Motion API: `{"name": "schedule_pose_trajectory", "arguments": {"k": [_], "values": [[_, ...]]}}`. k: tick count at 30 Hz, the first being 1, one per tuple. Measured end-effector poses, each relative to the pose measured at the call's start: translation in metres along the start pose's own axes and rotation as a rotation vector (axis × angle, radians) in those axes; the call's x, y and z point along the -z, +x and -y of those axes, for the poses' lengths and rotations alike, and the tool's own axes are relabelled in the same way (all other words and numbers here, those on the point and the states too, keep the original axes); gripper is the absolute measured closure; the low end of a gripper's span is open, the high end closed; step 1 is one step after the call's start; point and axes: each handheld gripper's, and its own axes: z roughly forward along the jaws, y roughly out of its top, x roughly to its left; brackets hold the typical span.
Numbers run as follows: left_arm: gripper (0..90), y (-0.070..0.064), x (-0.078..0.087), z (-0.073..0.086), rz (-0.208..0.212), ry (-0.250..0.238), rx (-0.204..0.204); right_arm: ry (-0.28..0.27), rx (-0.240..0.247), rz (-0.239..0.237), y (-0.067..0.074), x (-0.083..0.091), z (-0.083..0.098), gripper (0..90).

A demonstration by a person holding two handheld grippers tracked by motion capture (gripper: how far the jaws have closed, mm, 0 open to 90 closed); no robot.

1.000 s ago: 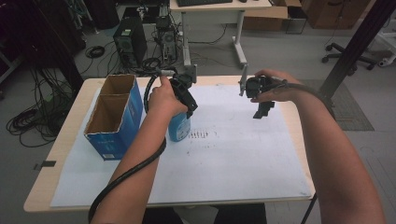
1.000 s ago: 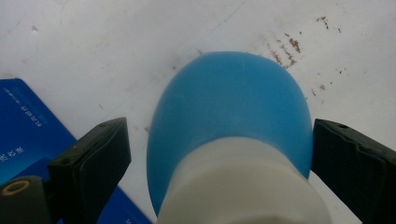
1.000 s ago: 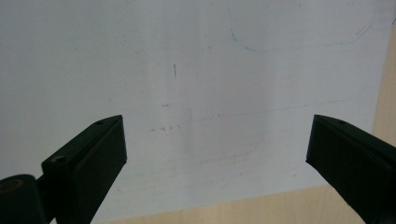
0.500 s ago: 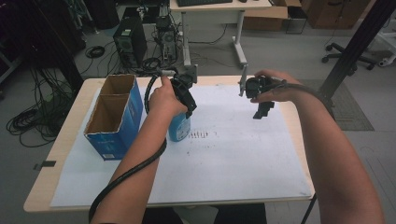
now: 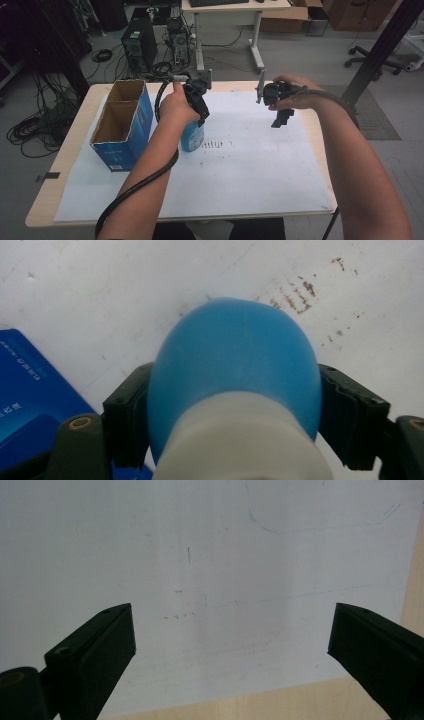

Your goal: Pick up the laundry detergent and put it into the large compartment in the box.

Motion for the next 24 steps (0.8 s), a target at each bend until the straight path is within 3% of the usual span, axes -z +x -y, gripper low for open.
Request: {"name": "schedule_pose_trajectory", "arguments": {"k": [12,24], "values": [[35.1,0.0034,0.0011,0.0011,0.002,-0.013,0.011,0.004,0.000,-0.001,-0.0003,-0.0010,0.0002,4.5],[36.6,0.0036,0.0011,0.0004,-0.007,-0.009,0.012,0.003,0.002,-0.005,-0.0009,-0.0032,-0.0031,4.4]]}}
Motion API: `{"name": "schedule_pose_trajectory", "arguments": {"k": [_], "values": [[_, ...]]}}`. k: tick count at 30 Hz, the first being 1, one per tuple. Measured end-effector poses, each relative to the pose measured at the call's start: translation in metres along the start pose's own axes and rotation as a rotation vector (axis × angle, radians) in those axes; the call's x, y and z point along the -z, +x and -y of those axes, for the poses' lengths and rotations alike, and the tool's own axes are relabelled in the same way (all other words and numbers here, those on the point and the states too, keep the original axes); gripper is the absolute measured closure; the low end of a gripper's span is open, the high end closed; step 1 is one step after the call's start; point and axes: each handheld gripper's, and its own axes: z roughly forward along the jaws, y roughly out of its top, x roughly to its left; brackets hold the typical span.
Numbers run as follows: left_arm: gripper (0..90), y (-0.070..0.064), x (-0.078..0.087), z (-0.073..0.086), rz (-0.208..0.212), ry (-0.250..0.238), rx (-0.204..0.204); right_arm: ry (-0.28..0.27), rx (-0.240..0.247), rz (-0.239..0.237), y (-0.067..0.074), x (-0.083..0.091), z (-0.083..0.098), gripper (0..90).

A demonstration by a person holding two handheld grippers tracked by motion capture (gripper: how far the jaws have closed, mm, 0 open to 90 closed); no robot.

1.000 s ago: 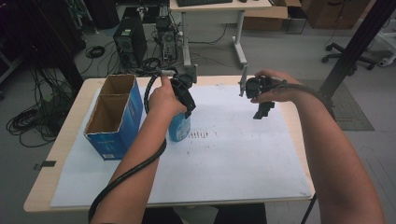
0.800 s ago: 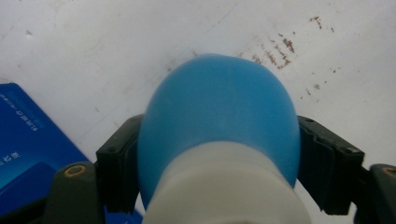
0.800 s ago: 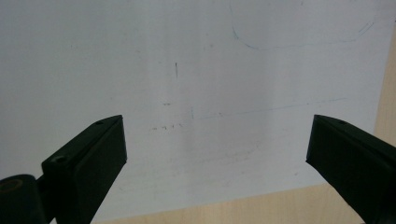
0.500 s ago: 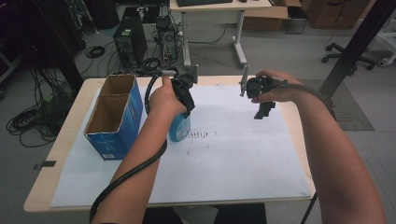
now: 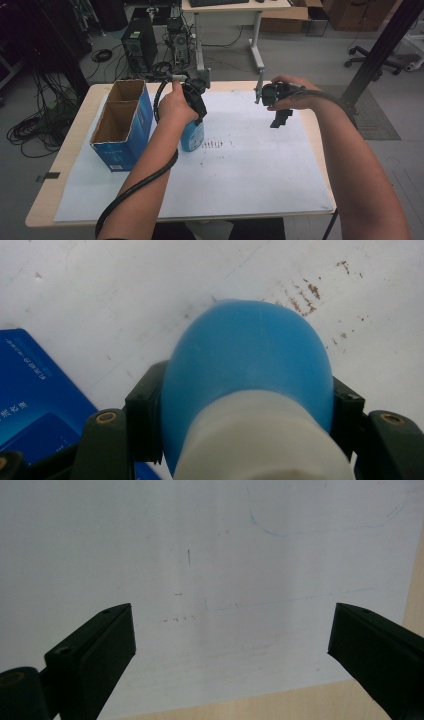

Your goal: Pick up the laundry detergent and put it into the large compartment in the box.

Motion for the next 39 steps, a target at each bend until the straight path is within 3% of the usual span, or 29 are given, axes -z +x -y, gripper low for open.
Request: {"name": "schedule_pose_trajectory", "arguments": {"k": [24,30,39], "values": [[37.6,-0.004,0.003,0.000,-0.013,0.027,-0.031,-0.003,-0.005,0.002,0.002,0.003,0.002,4.5],[37.6,-0.006,0.010,0.002,-0.011,0.020,-0.037,0.000,-0.004,0.003,0.003,0.003,0.000,4.5],[37.6,-0.007,0.036,0.010,-0.029,0.001,-0.035,-0.005,-0.002,0.008,0.003,0.006,-0.002,4.5]]}}
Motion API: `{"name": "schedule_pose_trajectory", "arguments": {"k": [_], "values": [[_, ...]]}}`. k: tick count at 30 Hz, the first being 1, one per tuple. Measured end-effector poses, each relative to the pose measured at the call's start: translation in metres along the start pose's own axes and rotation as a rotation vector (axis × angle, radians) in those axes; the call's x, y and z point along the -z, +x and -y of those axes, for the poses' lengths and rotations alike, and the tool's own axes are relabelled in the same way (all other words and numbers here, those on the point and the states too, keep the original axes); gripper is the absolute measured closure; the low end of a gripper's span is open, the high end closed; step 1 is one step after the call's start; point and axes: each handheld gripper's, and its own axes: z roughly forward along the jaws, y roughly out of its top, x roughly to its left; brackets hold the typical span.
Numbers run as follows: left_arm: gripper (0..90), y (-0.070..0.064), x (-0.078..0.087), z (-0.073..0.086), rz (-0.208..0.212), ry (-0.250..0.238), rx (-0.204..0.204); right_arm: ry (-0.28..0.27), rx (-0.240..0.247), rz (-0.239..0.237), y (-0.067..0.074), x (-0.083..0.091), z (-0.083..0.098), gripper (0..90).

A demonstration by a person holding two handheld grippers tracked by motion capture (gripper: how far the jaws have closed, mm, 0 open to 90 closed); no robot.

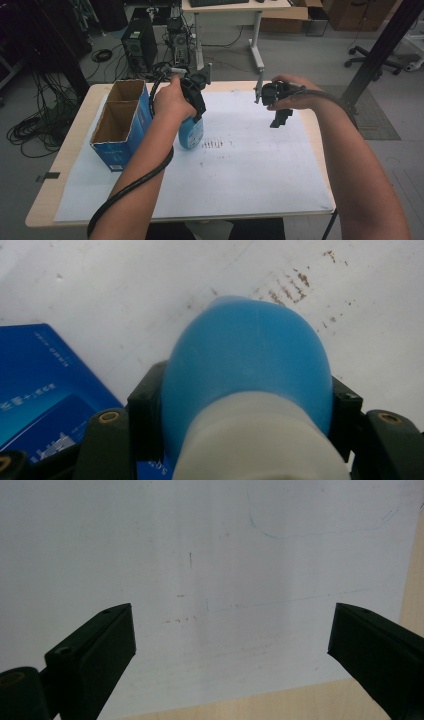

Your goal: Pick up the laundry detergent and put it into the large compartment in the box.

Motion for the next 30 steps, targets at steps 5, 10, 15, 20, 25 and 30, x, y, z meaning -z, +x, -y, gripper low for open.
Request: {"name": "schedule_pose_trajectory", "arguments": {"k": [5,10,15,20,25,30], "values": [[37.6,-0.001,0.015,0.004,-0.013,-0.002,-0.002,-0.001,0.002,0.001,0.000,0.001,-0.001,4.5],[37.6,0.001,0.031,0.009,-0.018,0.007,0.007,0.004,0.005,-0.001,-0.001,0.000,-0.002,4.6],[37.6,0.000,0.045,0.013,-0.028,0.010,0.022,0.005,0.003,0.002,-0.002,0.001,-0.002,4.4],[37.6,0.002,0.056,0.017,-0.015,0.005,0.037,0.007,0.003,0.002,-0.002,0.003,-0.002,4.7],[37.6,0.004,0.066,0.021,-0.013,0.006,0.054,0.004,0.001,0.005,-0.002,0.005,-0.002,4.6],[37.7,0.006,0.072,0.026,-0.015,0.026,0.056,0.001,0.003,0.007,-0.002,0.007,-0.003,4.6]]}}
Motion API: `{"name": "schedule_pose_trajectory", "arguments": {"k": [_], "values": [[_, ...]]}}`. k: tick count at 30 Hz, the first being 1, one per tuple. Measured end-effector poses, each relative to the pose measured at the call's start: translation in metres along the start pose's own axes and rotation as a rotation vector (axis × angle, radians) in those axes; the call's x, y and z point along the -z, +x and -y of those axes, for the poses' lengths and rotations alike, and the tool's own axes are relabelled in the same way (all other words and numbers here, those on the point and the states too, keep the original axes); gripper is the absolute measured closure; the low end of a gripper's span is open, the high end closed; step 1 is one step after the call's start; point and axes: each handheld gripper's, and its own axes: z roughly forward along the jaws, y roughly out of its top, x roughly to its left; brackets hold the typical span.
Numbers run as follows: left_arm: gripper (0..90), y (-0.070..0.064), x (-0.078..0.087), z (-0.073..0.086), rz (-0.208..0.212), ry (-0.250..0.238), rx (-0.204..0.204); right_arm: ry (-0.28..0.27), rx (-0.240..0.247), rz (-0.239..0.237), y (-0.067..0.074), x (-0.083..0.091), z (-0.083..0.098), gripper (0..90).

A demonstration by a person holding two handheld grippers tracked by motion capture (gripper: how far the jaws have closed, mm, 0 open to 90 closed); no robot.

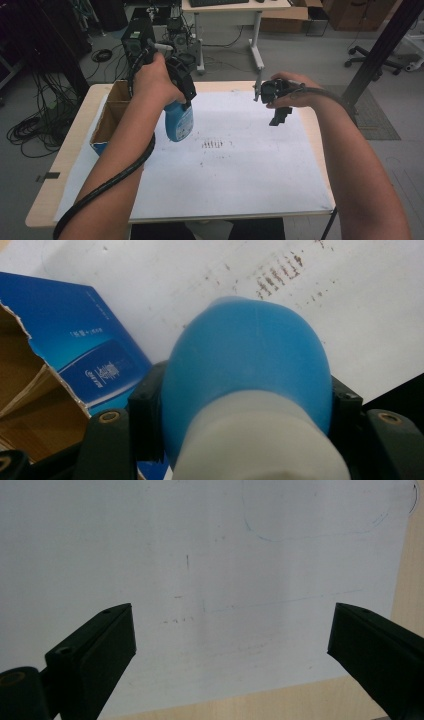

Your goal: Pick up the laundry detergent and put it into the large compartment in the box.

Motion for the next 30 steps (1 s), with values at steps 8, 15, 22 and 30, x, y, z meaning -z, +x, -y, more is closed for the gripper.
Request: {"name": "schedule_pose_trajectory", "arguments": {"k": [8,15,22,30], "values": [[37.6,-0.001,0.008,0.005,0.000,-0.010,-0.015,0.002,0.003,0.003,0.000,0.003,-0.002,4.5],[37.6,0.000,0.022,0.011,0.004,-0.025,-0.005,0.000,0.004,0.004,0.000,0.004,-0.005,4.6],[37.6,0.011,0.045,0.023,0.008,-0.056,0.071,-0.007,0.010,0.008,0.000,0.007,-0.007,4.6],[37.6,0.031,0.069,0.040,-0.005,-0.050,0.182,-0.012,0.014,0.010,0.001,0.009,-0.010,4.7]]}}
